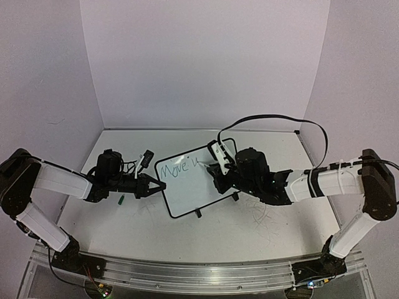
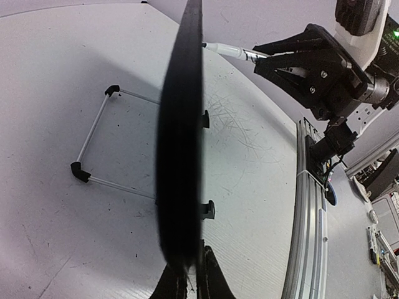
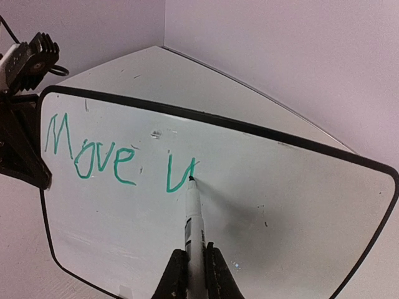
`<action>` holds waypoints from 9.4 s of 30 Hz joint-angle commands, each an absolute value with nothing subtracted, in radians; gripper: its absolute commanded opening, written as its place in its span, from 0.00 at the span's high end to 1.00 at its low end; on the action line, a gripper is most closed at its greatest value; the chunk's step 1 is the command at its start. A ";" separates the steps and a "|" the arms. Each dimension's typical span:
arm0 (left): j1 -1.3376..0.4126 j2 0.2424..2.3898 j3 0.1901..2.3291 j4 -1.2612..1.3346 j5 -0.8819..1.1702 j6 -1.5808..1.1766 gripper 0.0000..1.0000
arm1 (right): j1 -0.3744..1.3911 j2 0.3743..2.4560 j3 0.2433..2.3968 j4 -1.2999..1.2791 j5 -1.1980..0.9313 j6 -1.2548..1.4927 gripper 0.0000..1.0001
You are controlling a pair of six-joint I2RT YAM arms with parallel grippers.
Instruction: Write a sentence on the whiteboard
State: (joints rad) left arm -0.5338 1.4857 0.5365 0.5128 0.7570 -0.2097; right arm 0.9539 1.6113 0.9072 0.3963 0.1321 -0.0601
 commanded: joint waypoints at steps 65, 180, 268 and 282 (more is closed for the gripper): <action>-0.531 1.467 0.561 0.468 0.724 -0.134 1.00 | 0.923 1.581 0.938 0.449 0.128 -0.024 1.00; -0.531 1.455 0.562 0.452 0.713 -0.132 1.00 | 0.898 1.493 0.891 0.428 0.069 0.016 1.00; -0.531 1.457 0.569 0.433 0.713 -0.117 1.00 | 0.909 1.540 0.860 0.383 0.129 0.049 1.00; -0.531 1.456 0.568 0.431 0.713 -0.117 1.00 | 0.913 1.539 0.844 0.380 0.136 0.062 1.00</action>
